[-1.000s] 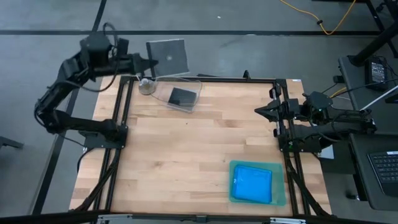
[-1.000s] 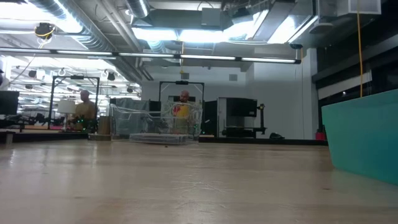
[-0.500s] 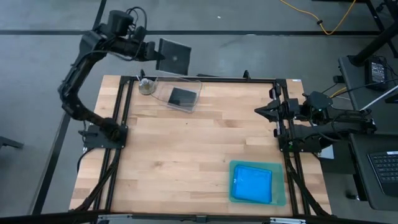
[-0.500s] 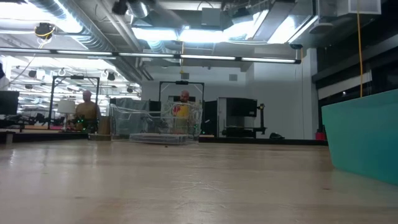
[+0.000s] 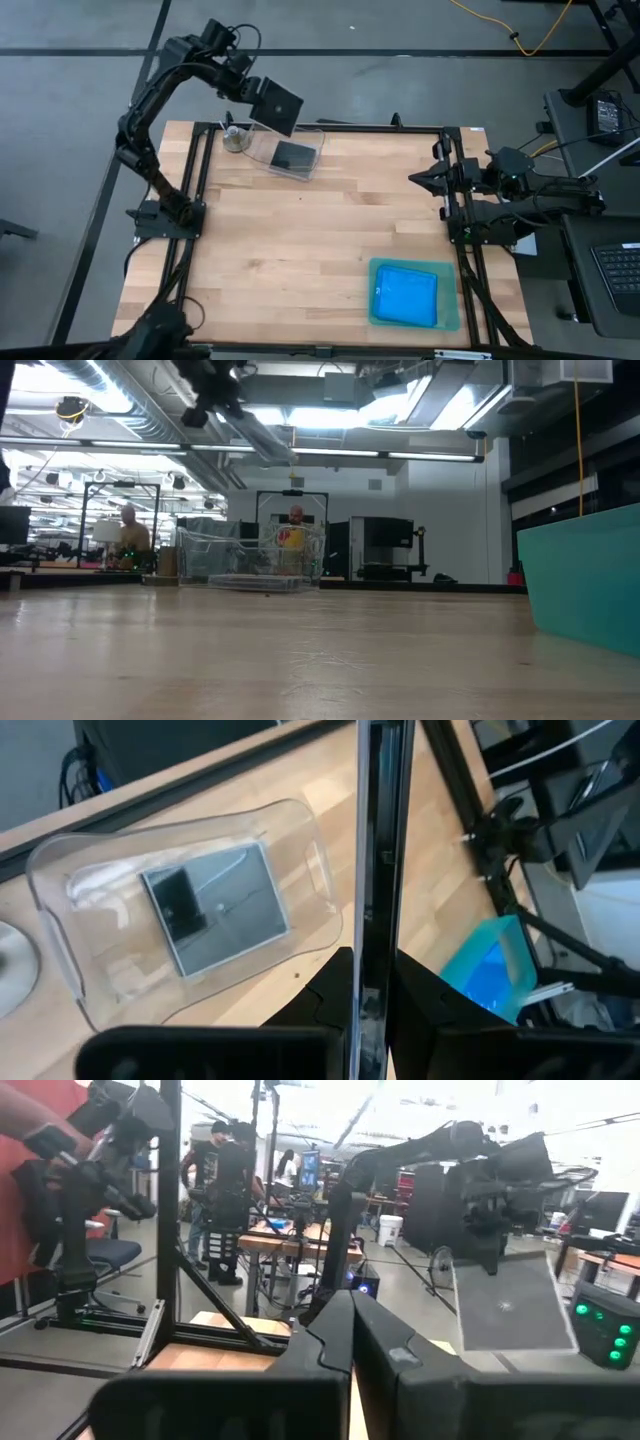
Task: Pick & place jewel cases by type
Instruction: Put the black cd case into the transparent bin
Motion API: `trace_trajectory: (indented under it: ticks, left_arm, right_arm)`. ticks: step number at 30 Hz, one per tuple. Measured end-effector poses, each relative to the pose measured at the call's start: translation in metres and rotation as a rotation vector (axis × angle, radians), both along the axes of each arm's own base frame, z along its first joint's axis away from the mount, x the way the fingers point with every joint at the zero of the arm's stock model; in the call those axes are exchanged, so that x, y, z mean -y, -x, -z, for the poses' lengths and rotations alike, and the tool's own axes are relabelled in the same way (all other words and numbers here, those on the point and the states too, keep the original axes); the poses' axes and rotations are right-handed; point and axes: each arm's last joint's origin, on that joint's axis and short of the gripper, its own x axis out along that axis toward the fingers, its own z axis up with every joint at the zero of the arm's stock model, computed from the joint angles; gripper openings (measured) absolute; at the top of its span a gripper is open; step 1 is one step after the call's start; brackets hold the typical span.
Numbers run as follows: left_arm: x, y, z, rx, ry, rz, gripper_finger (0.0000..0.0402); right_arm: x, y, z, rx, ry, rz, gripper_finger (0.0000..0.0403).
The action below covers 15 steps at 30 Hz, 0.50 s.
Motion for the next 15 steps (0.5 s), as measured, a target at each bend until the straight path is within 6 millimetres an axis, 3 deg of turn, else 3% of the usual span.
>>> trace_trajectory:
  ticks: [15]
  left_arm:
    - [-0.039,-0.024,0.050,-0.104,0.112,0.084,0.0027]
  right_arm:
    - [0.002,0.000,0.001,-0.014,-0.009,0.054,0.0007]
